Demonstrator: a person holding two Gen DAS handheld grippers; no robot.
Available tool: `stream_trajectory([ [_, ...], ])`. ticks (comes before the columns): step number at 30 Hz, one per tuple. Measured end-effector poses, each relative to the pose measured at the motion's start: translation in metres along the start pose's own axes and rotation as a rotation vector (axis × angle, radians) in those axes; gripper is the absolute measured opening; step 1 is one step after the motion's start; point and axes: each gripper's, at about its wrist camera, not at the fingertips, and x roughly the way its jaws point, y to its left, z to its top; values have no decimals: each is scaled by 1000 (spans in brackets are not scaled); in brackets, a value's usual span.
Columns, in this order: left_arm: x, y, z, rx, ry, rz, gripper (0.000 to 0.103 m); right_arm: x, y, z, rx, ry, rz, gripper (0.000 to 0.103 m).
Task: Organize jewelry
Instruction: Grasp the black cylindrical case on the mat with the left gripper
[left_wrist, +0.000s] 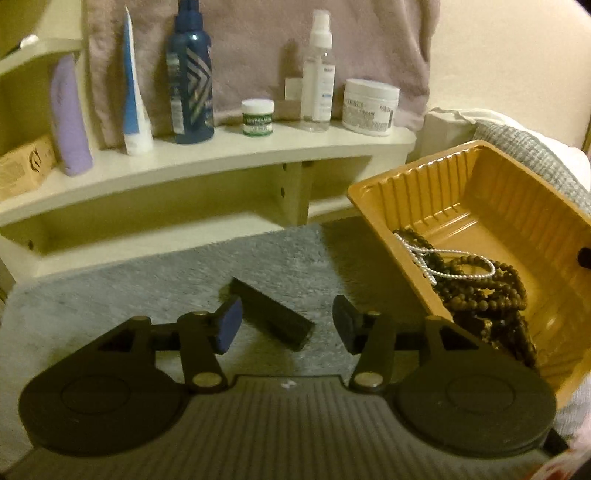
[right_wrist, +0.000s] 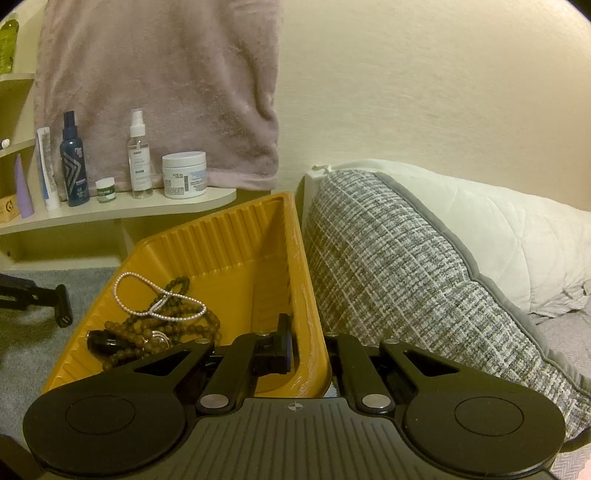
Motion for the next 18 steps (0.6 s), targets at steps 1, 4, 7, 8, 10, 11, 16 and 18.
stream_trajectory([
  [1,4,-2,0,-6,2,8,51,0,0,0,0,0,0,5],
  [4,14,-3,0,-38,5,32,51,0,0,0,0,3,0,5],
  [7,27,-1,-2,-48,28,68,50,0,1,0,2,4,0,5],
  [8,29,0,-3,-46,34,78,50,0,1,0,2,4,-1,5],
  [10,27,4,-5,-39,29,75,52,0,0,-1,4,5,-1,5],
  [11,26,5,-6,-28,26,81,52,0,0,-1,5,5,-1,5],
  [16,17,13,-8,13,22,104,43,0,0,-1,5,6,-1,5],
  [18,16,15,-8,21,20,107,37,1,-1,-1,4,7,-2,5],
])
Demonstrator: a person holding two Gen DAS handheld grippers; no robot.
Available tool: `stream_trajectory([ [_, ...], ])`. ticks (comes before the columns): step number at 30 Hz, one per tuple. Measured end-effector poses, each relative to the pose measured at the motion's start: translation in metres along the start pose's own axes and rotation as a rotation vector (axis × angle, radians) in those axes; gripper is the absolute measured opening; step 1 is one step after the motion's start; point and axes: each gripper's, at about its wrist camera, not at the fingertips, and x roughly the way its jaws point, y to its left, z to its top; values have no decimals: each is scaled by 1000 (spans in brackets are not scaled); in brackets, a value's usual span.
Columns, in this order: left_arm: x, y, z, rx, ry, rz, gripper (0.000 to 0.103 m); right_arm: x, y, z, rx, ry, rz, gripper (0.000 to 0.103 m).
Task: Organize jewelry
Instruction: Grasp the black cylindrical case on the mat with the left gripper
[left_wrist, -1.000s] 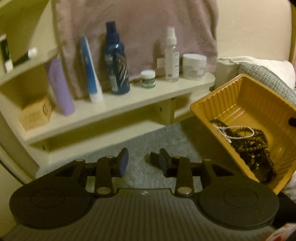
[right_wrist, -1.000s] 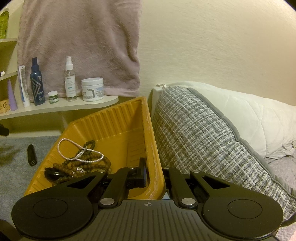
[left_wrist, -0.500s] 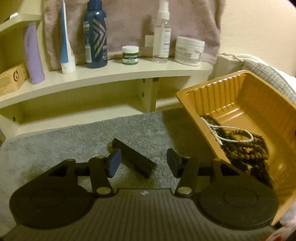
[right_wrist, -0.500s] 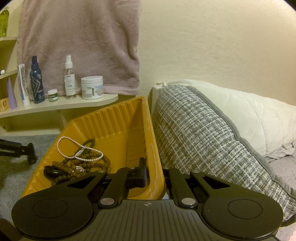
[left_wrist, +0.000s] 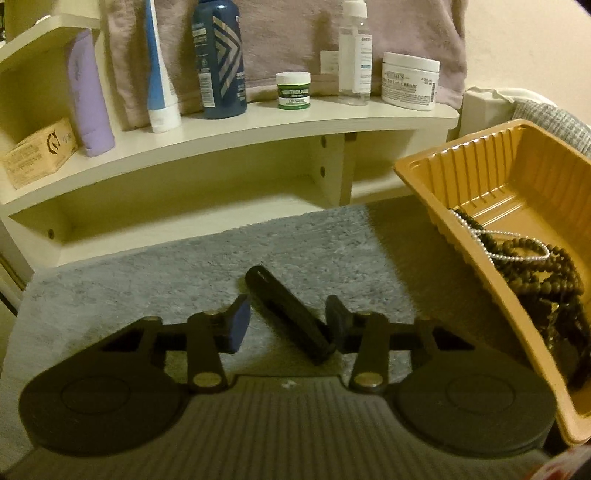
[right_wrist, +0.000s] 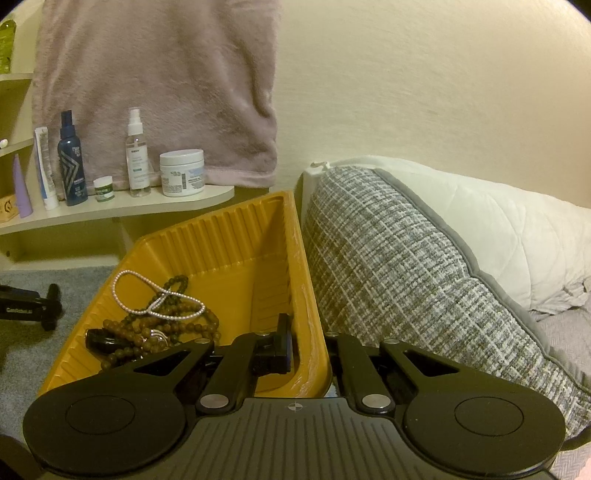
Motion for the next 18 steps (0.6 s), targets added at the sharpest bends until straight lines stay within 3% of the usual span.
stream_trajectory([
  [2,1,2,0,1,2,-11,32,1,-1,0,-1,1,0,5],
  [18,5,-16,-8,96,9,-17,30,1,0,1,-4,1,-2,5],
])
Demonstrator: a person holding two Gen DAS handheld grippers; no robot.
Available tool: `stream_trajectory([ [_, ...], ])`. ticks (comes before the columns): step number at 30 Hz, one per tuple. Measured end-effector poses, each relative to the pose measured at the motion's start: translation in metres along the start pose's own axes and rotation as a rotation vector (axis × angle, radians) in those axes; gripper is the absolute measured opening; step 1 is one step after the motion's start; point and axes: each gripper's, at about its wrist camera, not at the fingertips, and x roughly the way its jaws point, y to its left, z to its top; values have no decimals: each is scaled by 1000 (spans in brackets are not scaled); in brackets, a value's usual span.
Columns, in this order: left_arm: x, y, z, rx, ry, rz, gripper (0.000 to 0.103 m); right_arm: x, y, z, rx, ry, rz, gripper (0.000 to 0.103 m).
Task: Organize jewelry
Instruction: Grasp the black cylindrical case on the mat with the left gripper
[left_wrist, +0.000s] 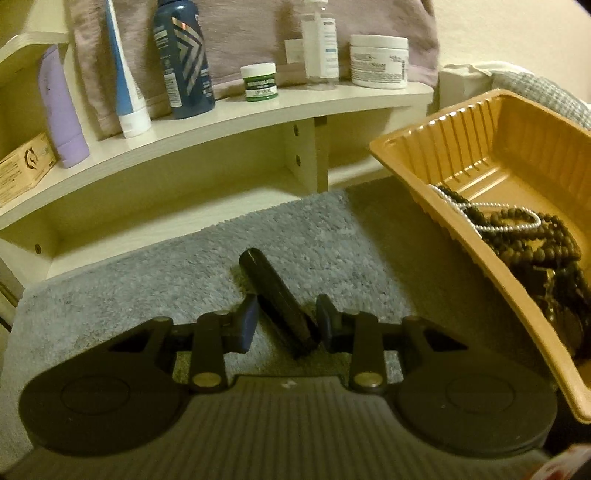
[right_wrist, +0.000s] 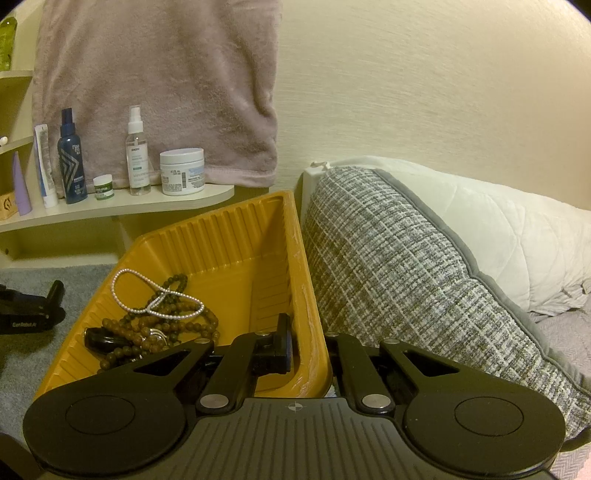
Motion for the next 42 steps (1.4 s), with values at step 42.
stream_trajectory([
  [42,-78,-9,56,14,-146,-132,18,-2,4,5,-21,-7,3,5],
])
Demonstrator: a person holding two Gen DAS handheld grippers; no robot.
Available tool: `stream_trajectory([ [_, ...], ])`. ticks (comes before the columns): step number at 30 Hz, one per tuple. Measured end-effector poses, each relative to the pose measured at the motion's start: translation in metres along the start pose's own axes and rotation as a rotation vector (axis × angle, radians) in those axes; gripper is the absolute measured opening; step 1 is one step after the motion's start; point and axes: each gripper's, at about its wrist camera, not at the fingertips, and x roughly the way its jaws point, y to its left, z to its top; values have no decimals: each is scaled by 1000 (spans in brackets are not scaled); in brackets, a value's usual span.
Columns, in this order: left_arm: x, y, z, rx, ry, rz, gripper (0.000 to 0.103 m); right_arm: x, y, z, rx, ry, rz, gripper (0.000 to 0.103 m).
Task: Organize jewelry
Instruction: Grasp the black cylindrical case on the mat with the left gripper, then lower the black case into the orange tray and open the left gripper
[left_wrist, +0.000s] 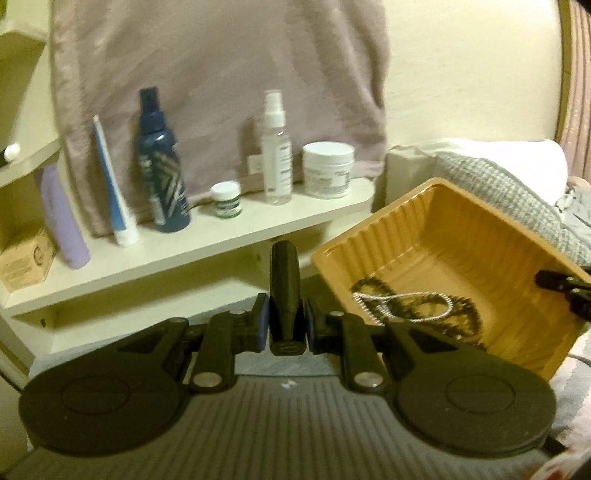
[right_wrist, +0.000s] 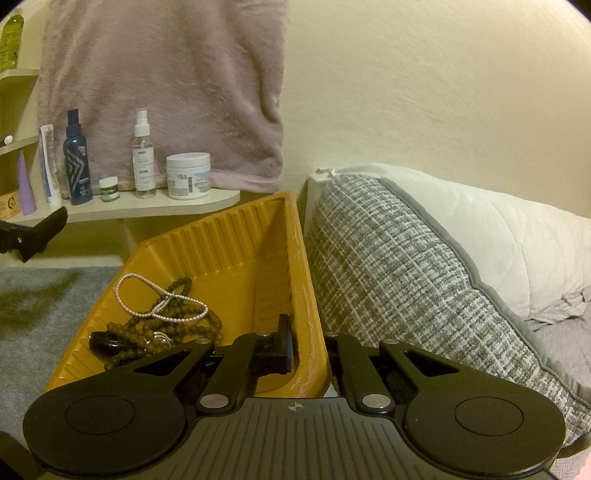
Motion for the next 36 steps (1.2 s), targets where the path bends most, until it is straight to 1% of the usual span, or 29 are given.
stream_trajectory([
  [9,-4,-29,14,37,-5,-107,18,0,0,0,0,0,1,5],
  [17,5,-66,20,82,17,-201,18,-1,2,1,2,-1,2,5],
  [25,12,-88,20,117,40,-248,18,-2,3,2,8,-1,4,5],
  [36,21,-99,17,115,63,-272,18,-2,2,1,15,-1,6,5],
])
